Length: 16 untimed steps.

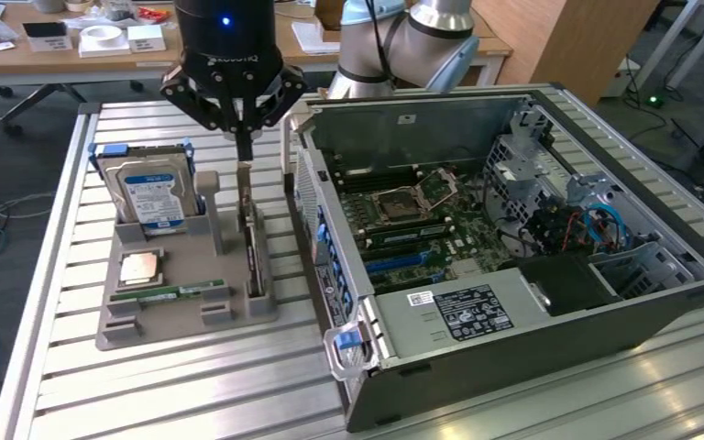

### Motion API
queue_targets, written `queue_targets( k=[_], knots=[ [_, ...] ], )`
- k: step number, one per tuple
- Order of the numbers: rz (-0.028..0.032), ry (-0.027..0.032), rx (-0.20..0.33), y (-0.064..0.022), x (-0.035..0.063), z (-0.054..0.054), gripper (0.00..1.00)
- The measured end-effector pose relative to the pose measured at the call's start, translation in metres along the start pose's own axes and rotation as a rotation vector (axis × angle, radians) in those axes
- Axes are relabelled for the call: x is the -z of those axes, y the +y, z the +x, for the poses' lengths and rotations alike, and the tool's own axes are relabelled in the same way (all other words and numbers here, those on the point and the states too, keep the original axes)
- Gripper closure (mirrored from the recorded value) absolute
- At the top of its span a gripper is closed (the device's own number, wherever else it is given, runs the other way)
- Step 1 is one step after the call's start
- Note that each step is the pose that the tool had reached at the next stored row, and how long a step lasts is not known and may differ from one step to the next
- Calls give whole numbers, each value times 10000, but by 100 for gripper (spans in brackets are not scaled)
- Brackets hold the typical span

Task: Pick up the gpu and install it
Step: 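Reach for the gpu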

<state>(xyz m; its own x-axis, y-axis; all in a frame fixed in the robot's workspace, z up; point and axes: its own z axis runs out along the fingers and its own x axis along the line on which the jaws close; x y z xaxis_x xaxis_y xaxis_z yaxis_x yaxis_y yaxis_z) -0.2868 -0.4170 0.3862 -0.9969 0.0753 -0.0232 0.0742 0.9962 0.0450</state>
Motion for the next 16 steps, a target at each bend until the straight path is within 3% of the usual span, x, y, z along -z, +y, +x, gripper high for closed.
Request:
queue_targets(
  k=[6, 16],
  knots=[
    [0, -1, -1, -84, 3, -6, 89],
    [0, 0, -1, -89, 5, 47, 89]
  ],
)
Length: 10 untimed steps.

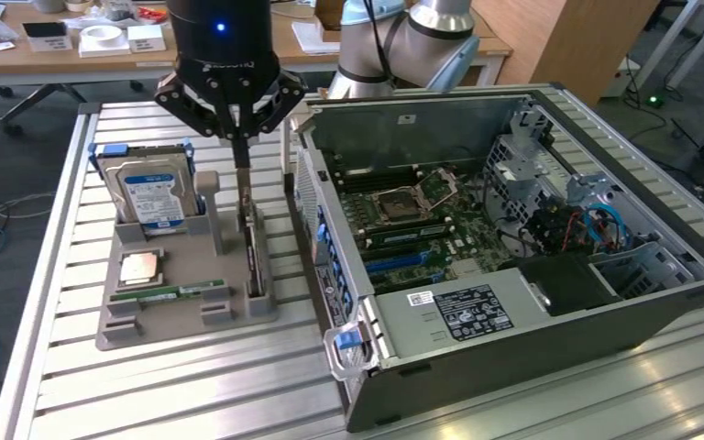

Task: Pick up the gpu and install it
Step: 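Reach for the gpu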

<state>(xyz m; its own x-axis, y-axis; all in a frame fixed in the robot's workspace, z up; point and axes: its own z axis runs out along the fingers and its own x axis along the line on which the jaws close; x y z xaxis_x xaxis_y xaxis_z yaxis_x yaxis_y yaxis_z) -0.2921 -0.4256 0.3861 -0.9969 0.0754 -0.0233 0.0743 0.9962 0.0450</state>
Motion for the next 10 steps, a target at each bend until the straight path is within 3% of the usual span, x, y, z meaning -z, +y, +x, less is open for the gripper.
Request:
queue_targets(
  k=[10],
  knots=[
    [-2, -1, 0, -4, -5, 48, 89]
  ],
)
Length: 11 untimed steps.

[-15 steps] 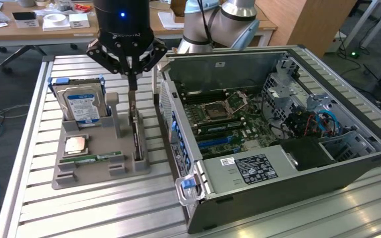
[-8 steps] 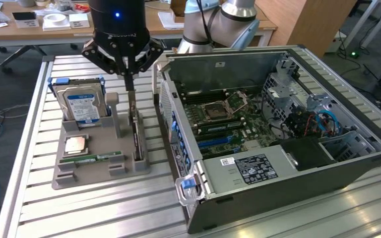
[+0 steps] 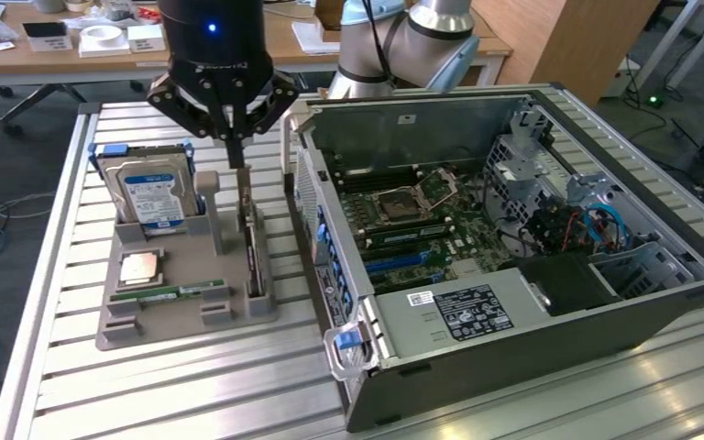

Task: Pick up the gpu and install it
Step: 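Reach for the gpu, then pick up the gpu and move the gpu toward the slot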

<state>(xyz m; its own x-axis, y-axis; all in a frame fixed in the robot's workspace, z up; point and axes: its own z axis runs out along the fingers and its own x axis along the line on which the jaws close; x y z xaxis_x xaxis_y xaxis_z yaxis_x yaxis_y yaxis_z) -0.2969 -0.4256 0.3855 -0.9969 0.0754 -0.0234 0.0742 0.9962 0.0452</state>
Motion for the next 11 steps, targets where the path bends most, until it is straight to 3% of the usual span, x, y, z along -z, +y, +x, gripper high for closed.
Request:
queue_targets(
  k=[11],
  knots=[
    [2, 1, 0, -1, -6, 9, 89]
  ],
)
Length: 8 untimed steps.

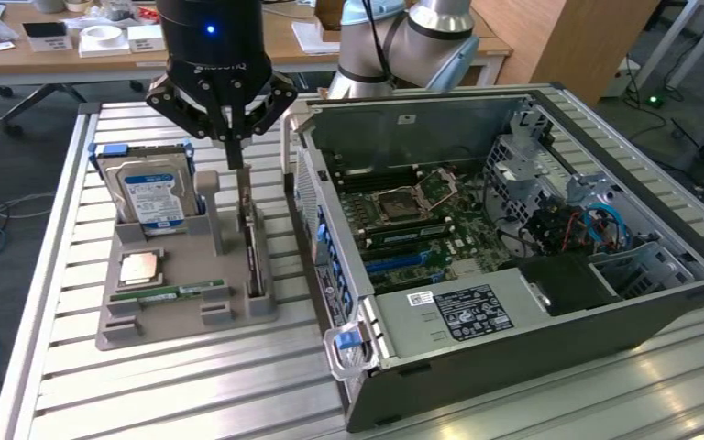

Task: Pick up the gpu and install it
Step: 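Pick up the gpu and move the gpu toward the slot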

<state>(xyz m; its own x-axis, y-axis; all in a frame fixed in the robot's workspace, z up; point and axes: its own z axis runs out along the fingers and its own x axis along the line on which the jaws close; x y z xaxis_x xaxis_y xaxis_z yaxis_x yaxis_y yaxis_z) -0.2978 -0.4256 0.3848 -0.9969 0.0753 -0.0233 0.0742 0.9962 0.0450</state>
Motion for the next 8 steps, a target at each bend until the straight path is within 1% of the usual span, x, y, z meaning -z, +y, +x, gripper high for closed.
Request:
queue_targets(
  k=[5, 7, 8],
  knots=[
    [-1, 0, 0, 0, 0, 0, 89],
    [-1, 0, 0, 0, 0, 0, 76],
    [-1, 0, 0, 0, 0, 0, 76]
  ],
)
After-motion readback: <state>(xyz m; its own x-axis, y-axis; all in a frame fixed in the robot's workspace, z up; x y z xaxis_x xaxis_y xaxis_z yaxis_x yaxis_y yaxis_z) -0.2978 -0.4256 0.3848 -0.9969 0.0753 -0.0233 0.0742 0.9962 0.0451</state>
